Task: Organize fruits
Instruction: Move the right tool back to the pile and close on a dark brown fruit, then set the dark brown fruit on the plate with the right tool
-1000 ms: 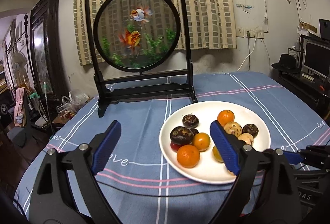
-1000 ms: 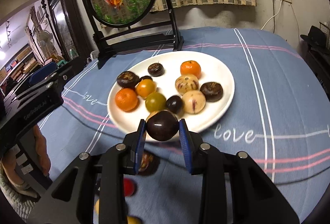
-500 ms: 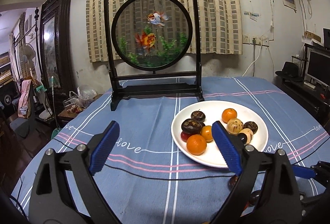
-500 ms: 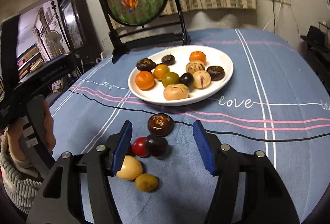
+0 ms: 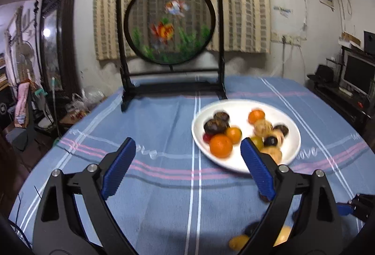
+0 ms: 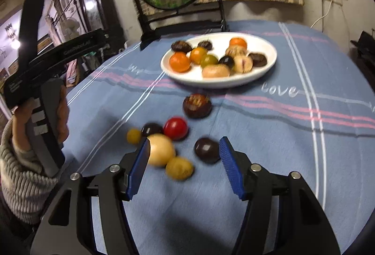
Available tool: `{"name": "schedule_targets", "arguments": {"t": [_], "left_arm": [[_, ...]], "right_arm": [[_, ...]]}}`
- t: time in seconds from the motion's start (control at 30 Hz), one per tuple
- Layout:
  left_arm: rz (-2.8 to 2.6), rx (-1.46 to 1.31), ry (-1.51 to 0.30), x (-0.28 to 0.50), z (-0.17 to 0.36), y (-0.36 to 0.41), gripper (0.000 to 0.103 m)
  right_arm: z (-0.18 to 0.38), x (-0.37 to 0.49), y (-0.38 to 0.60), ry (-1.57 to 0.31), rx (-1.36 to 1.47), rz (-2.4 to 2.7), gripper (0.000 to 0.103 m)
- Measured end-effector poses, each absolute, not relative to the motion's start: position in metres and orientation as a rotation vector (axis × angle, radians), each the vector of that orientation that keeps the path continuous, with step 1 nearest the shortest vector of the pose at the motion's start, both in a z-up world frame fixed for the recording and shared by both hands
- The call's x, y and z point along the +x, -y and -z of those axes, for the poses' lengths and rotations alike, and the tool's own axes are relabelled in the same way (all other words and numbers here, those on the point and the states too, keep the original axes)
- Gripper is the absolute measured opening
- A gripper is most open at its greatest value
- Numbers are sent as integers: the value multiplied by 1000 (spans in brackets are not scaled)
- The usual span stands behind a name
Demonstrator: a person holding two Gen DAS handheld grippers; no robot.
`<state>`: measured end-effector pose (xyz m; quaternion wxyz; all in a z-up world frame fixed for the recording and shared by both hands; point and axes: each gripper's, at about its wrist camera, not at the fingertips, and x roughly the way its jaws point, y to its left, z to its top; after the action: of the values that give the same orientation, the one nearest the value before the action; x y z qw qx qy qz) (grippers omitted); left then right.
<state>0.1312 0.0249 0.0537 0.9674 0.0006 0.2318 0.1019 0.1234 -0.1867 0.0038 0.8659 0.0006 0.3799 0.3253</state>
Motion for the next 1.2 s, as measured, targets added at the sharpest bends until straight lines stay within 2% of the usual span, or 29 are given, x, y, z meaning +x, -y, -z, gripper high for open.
{"name": "schedule_targets", "arguments": {"t": [0.23, 0.3, 0.53, 0.57, 0.6, 0.8, 1.03, 1.2], "left_arm": [[-186, 15, -524, 127, -37, -25, 92], [-181, 26, -525, 126, -36, -23, 92], [-163, 61, -534, 128, -32, -15, 92], [-160, 64, -535, 128, -32, -14, 92], [-158, 64, -535, 127, -32, -14, 92], [-139, 65, -542, 127, -31, -13, 92], [-128, 94, -572, 134, -23, -5, 92], [-134, 117, -596, 138, -17, -1, 92]], "right_arm": [[-1, 123, 195, -819, 2, -640, 60], [4, 130, 188, -842, -50, -616, 50], [19, 159, 182, -930, -12, -625, 39], [20, 161, 183, -934, -3, -624, 33], [21, 163, 184, -936, 3, -618, 32], [13, 170, 192, -935, 66, -634, 31], [-43, 236, 174, -749, 77, -531, 31], [-32, 289, 130, -753, 12, -502, 32]]}}
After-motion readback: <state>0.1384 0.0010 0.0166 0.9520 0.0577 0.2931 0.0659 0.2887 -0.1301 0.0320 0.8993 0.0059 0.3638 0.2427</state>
